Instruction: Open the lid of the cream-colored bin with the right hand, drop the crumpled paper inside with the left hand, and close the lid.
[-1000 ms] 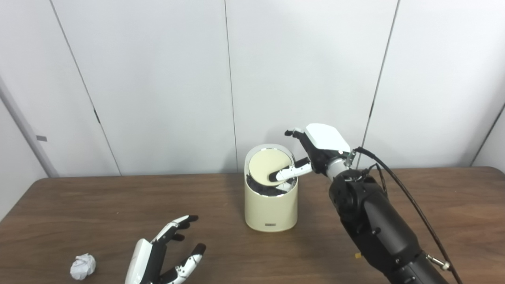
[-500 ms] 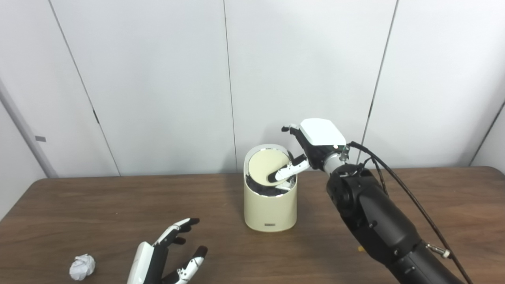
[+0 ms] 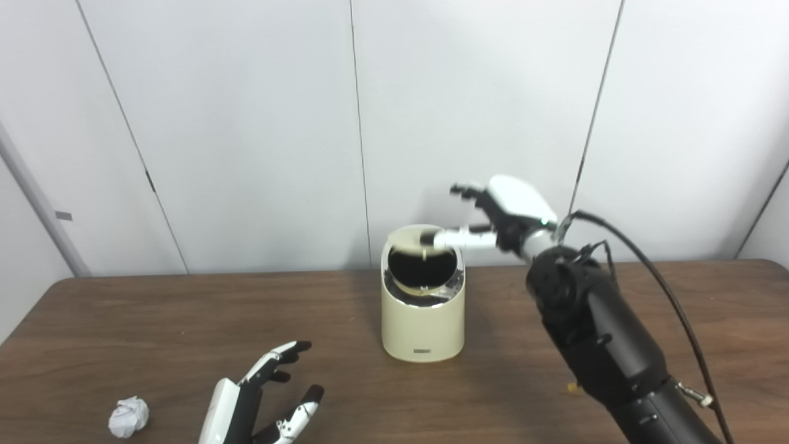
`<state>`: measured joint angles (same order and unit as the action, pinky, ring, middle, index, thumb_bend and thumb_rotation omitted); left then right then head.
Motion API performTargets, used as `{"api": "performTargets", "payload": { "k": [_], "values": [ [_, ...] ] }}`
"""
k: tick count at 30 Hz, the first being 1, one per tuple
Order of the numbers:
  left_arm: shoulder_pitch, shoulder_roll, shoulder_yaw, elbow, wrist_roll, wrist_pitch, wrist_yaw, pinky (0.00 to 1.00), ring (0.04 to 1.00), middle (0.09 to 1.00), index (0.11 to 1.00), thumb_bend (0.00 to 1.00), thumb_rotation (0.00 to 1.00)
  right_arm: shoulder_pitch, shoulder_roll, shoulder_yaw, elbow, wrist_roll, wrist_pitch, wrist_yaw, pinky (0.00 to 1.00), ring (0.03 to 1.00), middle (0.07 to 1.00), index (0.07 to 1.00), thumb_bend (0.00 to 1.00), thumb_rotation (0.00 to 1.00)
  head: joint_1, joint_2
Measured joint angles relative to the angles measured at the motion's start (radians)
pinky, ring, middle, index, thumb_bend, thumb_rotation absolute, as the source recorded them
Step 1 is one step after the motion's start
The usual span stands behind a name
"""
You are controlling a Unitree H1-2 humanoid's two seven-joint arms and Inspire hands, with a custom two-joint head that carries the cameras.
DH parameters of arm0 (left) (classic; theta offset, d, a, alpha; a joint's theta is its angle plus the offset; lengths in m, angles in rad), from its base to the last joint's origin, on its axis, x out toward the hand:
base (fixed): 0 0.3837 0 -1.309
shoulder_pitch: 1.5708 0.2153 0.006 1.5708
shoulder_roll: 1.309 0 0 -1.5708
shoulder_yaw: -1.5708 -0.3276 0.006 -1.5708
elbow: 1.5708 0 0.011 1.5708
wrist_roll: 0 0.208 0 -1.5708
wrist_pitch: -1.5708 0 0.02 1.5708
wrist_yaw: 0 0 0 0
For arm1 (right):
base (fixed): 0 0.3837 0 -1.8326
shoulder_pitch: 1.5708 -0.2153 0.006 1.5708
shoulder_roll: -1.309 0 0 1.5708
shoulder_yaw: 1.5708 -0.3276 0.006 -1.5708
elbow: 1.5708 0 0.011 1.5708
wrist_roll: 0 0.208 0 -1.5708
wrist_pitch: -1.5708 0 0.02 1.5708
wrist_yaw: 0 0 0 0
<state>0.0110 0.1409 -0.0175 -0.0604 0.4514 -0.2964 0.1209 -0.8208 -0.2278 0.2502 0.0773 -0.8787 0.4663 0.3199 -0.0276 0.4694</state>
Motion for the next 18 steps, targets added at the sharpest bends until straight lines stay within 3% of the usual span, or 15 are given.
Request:
{"api": "performTargets", "payload": {
  "k": [5,13,18],
  "values": [
    [-0.003,0.0,-0.001,0.002,-0.005,0.0,0.0,0.67,0.776,0.807,0.784,0.51,0.52,-0.017,0.02,-0.075,-0.046,0.026,0.0,0.036,0.69,0.809,0.847,0.865,0.95,0.9,0.002,-0.002],
    [-0.003,0.001,-0.002,0.003,-0.005,-0.002,0.0,0.67,0.776,0.81,0.785,0.52,0.53,0.036,0.038,-0.147,-0.111,0.067,0.001,0.052,0.62,0.765,0.811,0.852,0.96,0.92,0.003,-0.002],
    [-0.002,0.001,-0.002,0.003,-0.006,-0.002,0.0,0.66,0.773,0.807,0.784,0.51,0.52,0.096,0.038,-0.183,-0.194,0.175,0.001,0.05,0.7,0.837,0.864,0.864,0.97,0.91,0.005,0.0]
  ]
}}
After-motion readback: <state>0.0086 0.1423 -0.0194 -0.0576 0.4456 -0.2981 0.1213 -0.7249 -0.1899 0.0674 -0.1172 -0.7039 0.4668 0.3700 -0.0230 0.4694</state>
